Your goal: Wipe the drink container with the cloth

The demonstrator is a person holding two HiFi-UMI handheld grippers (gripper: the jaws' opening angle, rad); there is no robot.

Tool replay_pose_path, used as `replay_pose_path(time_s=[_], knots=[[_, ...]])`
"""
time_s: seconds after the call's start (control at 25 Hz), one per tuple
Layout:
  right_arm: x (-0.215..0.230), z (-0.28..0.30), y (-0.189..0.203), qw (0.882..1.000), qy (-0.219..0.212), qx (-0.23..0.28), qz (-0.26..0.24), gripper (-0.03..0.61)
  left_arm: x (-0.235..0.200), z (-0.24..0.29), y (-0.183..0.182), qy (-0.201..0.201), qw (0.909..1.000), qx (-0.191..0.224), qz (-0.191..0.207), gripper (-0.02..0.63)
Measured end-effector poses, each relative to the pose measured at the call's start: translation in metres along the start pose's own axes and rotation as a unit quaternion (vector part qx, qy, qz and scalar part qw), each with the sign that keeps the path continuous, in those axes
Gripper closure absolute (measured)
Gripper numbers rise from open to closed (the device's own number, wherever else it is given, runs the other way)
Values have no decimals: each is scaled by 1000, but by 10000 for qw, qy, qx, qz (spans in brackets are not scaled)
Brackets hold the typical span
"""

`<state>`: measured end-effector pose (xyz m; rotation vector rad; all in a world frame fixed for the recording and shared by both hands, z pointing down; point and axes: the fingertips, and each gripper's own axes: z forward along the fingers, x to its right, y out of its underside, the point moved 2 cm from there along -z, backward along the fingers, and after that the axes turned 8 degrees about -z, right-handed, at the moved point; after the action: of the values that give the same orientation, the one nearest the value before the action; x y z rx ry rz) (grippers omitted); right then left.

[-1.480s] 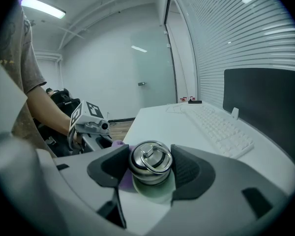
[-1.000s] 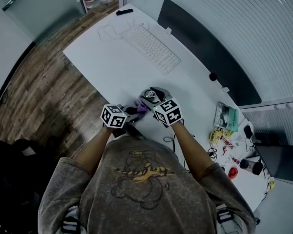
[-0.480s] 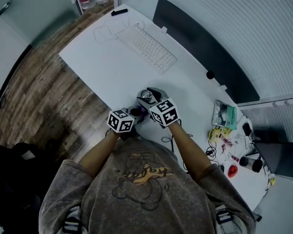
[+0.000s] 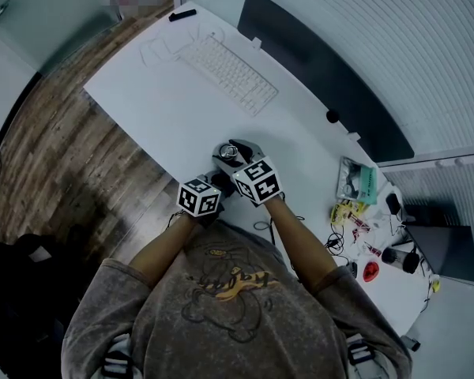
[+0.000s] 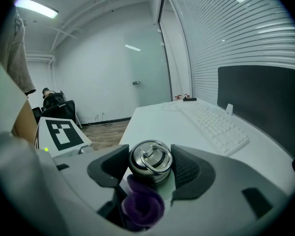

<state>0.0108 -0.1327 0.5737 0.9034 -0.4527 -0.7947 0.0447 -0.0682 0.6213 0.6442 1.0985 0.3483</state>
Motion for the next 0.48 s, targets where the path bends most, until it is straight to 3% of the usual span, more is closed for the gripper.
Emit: replay_pose_path(time_s=[0.48], knots=[[0, 0, 1, 10000, -15, -82, -31, 311, 3, 21, -5, 18, 9984, 383, -406, 563]])
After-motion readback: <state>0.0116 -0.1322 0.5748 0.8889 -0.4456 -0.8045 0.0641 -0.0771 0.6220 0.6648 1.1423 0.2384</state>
